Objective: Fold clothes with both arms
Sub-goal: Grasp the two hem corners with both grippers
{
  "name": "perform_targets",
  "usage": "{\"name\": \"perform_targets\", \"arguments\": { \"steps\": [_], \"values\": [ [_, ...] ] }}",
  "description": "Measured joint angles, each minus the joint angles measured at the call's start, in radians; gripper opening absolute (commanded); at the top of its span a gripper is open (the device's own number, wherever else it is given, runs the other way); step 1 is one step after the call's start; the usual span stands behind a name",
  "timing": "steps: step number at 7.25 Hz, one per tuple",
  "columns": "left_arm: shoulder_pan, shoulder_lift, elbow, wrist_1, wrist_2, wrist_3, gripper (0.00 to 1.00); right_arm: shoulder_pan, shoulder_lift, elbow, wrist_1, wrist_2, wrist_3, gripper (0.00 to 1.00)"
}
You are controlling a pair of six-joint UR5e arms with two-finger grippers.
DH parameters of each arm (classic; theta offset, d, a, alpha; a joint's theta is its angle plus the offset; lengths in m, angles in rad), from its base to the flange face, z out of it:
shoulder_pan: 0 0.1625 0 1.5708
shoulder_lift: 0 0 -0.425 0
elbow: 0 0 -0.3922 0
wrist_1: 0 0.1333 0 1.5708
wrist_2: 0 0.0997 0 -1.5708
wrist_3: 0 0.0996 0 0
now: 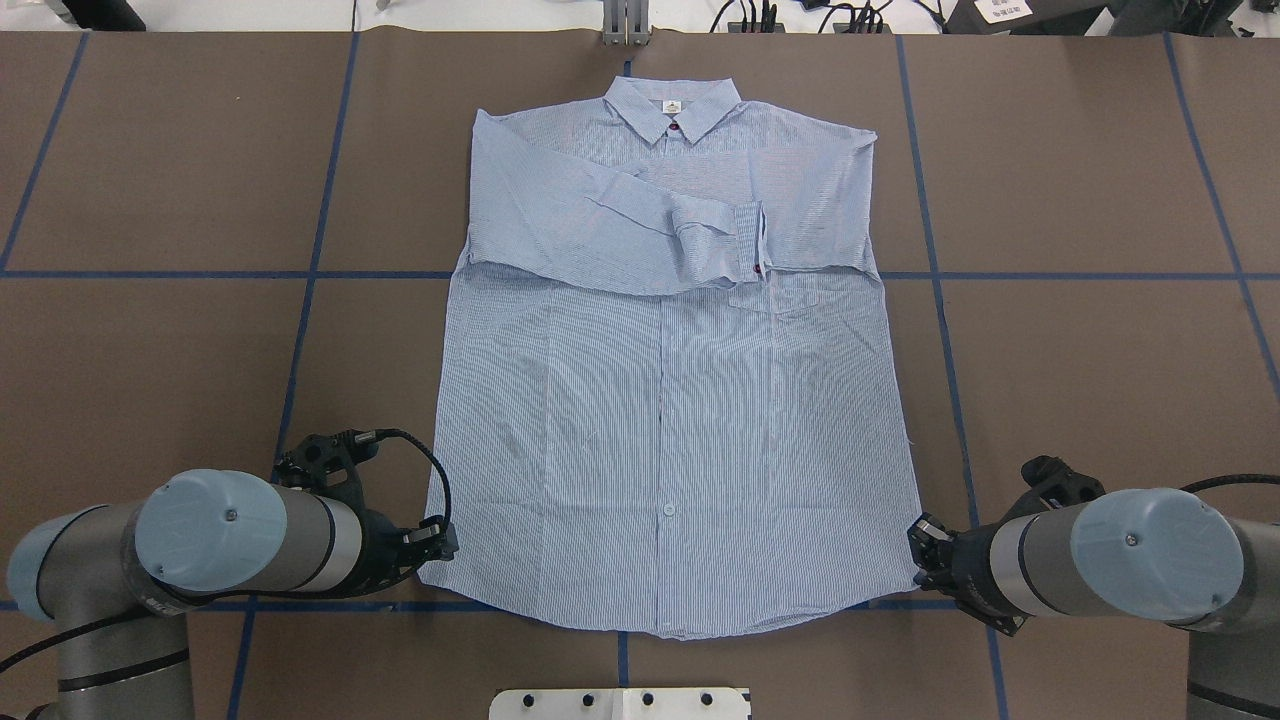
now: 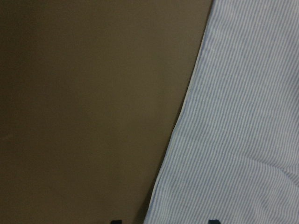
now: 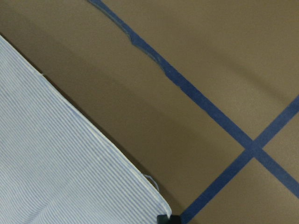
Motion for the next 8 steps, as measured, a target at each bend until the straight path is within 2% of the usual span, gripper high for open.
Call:
{"name": "perform_targets", "arguments": {
  "steps": [2,4,5,6,7,8],
  "values": [
    [0.002,-0.001,0.004,0.000,0.000,0.000,0.47,0.001,0.000,0.001,0.000,0.001,0.000,0.00],
    [0.003,-0.003,0.008,0.000,0.000,0.001,0.43,0.004,0.000,0.001,0.000,0.004,0.000,0.00],
    [0.003,-0.004,0.011,0.000,0.000,0.002,0.33,0.008,0.000,0.003,0.000,0.009,0.000,0.00],
    [0.003,-0.006,0.013,0.000,0.000,0.001,0.09,0.011,0.000,0.004,0.000,0.012,0.000,0.00],
    [0.003,-0.006,0.013,0.000,0.000,0.001,0.00,0.012,0.000,0.004,0.000,0.014,0.000,0.00],
    [0.003,-0.006,0.013,0.000,0.000,0.001,0.00,0.013,0.000,0.004,0.000,0.015,0.000,0.00]
  ]
}}
